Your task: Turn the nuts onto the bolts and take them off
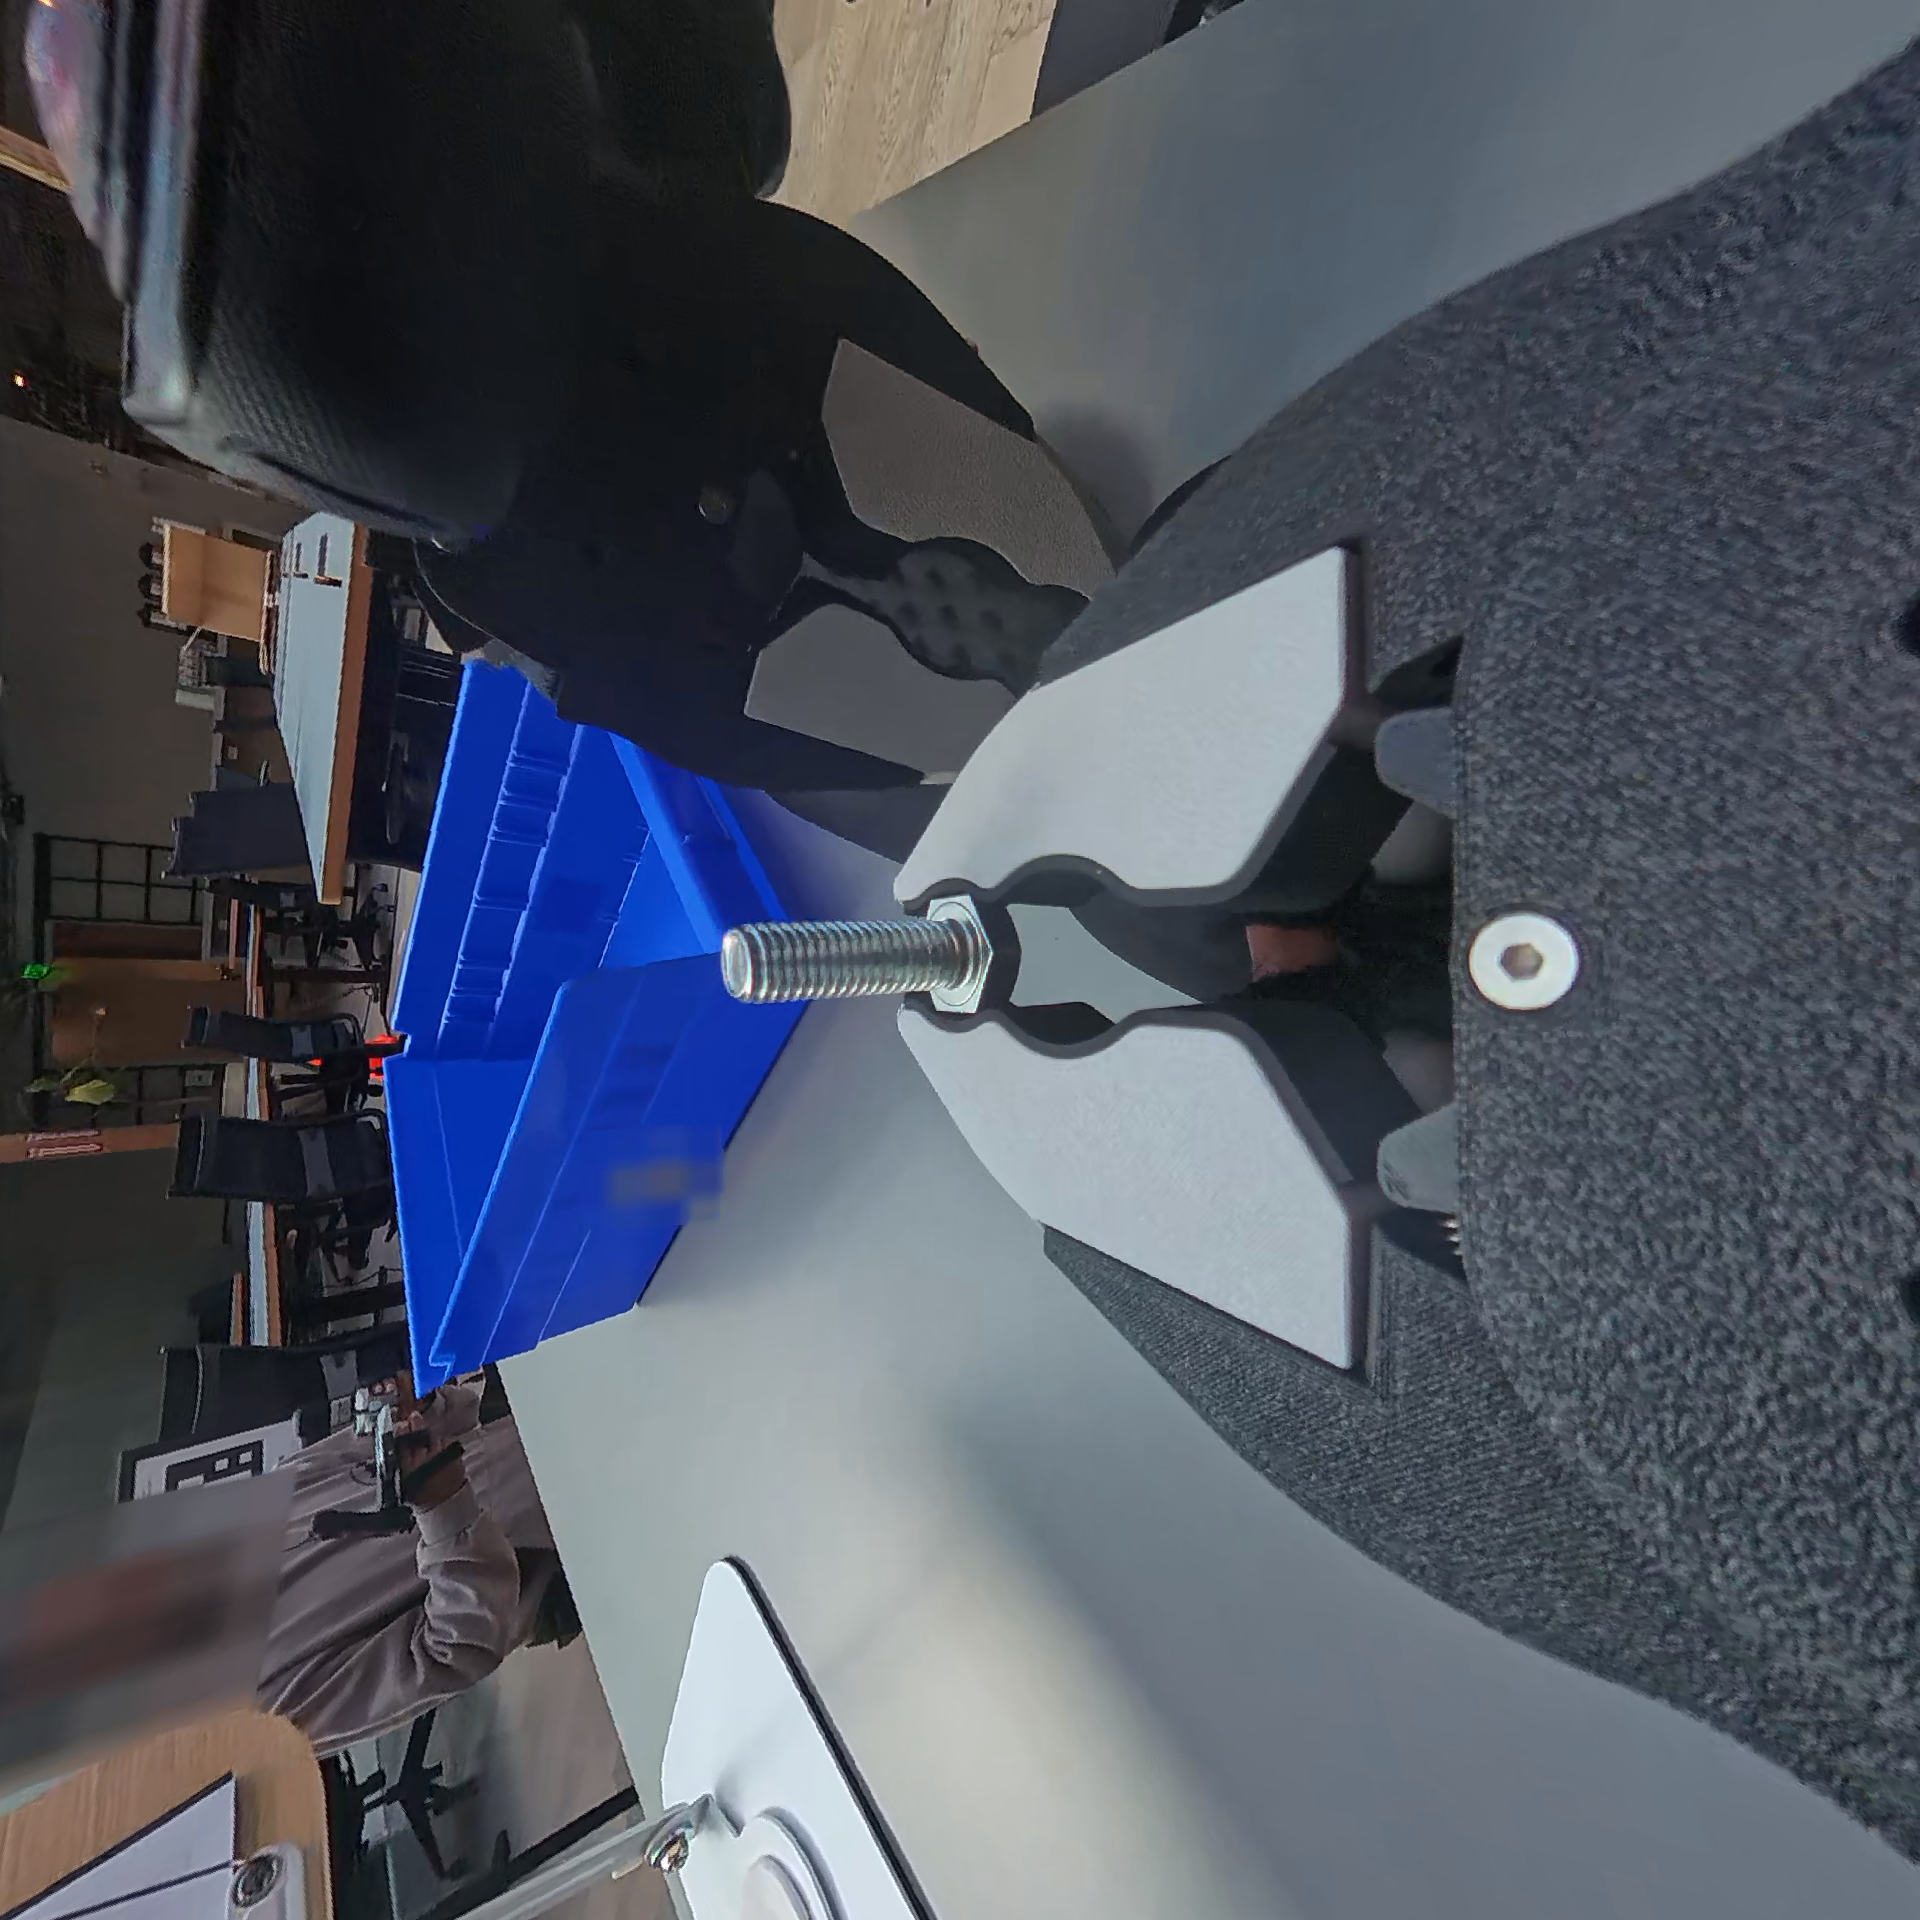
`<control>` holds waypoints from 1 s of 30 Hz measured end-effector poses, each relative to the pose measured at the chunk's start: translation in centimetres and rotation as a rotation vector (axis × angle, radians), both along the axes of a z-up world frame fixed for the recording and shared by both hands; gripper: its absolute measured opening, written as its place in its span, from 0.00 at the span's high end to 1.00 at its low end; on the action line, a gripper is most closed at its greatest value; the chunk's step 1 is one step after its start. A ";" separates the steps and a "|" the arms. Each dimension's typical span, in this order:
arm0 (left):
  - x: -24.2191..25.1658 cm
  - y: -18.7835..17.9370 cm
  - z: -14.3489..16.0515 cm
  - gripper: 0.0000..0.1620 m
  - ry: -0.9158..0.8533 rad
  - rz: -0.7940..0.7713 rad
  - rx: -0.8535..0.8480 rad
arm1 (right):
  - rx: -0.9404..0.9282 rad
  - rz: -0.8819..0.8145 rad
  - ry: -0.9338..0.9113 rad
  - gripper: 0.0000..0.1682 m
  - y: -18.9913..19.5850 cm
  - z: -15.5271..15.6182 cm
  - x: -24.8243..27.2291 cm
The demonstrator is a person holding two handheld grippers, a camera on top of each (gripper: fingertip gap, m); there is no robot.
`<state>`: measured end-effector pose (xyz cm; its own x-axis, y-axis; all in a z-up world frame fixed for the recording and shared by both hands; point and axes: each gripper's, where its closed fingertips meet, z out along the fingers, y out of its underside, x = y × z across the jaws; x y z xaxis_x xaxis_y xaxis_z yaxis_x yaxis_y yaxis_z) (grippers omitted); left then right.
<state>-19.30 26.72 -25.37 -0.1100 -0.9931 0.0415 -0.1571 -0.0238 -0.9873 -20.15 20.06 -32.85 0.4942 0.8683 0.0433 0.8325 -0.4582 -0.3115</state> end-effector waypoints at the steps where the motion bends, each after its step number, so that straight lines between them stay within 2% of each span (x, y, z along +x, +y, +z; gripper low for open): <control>1: 0.0 -0.2 -0.1 0.91 0.004 -0.011 0.006 | 0.019 0.011 -0.007 0.89 0.1 0.3 0.2; 3: 0.0 -0.8 -0.2 0.91 0.017 -0.053 0.020 | 0.041 0.053 0.022 0.89 0.2 2.0 0.2; 7: -0.3 -2.8 -0.9 0.91 0.059 -0.193 0.068 | 0.157 0.196 0.140 0.89 0.9 9.1 -0.4; 9: -0.4 -3.5 -1.3 0.92 0.077 -0.242 0.091 | 0.194 0.305 0.173 0.89 1.1 12.1 -1.3; 11: -0.6 -4.2 -1.5 0.92 0.088 -0.288 0.105 | 0.203 0.431 0.164 0.89 1.3 13.6 -2.2; 14: -0.9 -4.8 -1.7 0.92 0.094 -0.334 0.118 | 0.155 0.573 0.085 0.89 1.7 12.8 -2.7; 18: -1.2 -5.3 -1.5 0.92 0.078 -0.379 0.121 | 0.080 0.683 0.081 0.89 2.1 11.6 -3.1; 30: -1.6 -5.4 -0.9 0.92 0.033 -0.410 0.088 | 0.043 0.767 0.132 0.89 2.5 10.8 -3.6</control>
<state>-20.89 21.33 -26.24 -0.4968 -0.8673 -0.0318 -0.1673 0.1317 -0.9771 -23.70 22.51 -22.09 -0.2401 0.9684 0.0676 0.8667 0.2452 -0.4345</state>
